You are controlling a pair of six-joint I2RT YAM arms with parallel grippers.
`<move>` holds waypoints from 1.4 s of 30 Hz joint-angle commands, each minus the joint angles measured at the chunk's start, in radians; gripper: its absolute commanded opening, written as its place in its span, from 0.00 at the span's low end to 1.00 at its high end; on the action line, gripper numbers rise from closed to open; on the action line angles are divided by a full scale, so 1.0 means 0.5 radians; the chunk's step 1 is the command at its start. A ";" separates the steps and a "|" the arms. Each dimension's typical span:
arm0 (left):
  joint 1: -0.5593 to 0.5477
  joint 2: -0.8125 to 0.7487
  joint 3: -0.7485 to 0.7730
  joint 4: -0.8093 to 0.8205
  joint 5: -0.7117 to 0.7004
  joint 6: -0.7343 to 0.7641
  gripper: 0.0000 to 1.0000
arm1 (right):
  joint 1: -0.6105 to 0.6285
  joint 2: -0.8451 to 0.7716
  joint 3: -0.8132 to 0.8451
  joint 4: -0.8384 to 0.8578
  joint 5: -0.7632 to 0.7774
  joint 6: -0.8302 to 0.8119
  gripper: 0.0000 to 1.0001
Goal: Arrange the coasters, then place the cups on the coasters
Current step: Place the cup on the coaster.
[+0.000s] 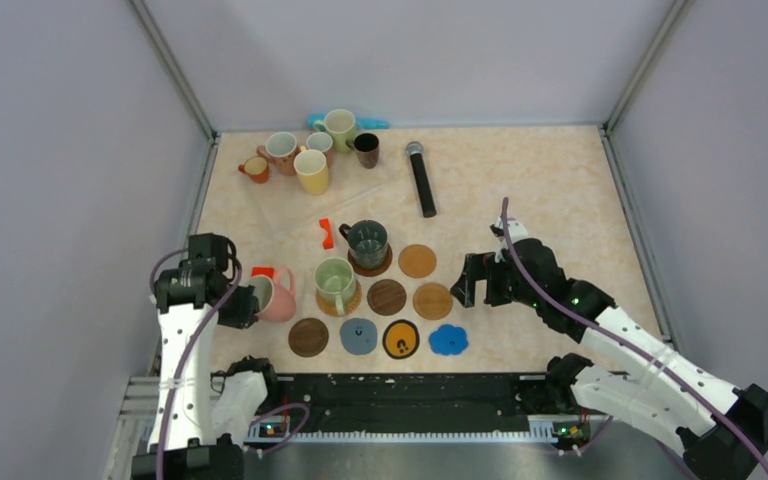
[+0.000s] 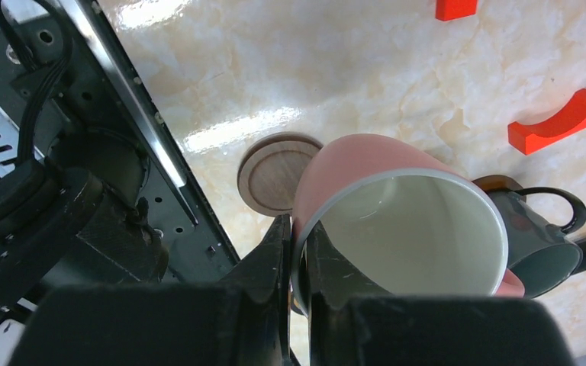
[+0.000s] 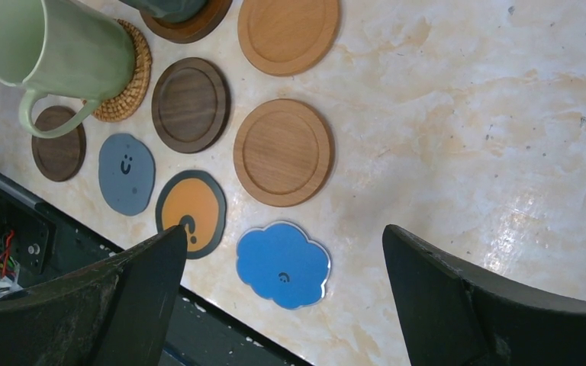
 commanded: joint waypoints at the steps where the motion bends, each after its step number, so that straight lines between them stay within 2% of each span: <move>1: -0.052 -0.039 -0.099 0.036 0.062 -0.165 0.00 | -0.001 -0.001 -0.004 0.093 -0.008 0.016 0.98; 7: -0.264 0.029 -0.208 0.076 0.049 -0.325 0.00 | -0.001 -0.009 -0.023 0.106 -0.011 0.022 0.98; 11: -0.640 0.138 -0.165 0.051 -0.062 -0.567 0.00 | -0.002 -0.016 -0.023 0.107 -0.004 0.021 0.98; 13: -0.725 0.202 -0.150 0.005 -0.084 -0.643 0.00 | -0.002 -0.024 -0.026 0.107 -0.005 0.023 0.98; 26: -0.798 0.227 -0.263 0.012 -0.071 -0.744 0.00 | 0.000 -0.069 -0.049 0.080 -0.005 0.013 0.98; 42: -0.872 0.280 -0.263 0.005 -0.156 -0.758 0.01 | -0.002 -0.088 -0.051 0.078 -0.003 0.020 0.98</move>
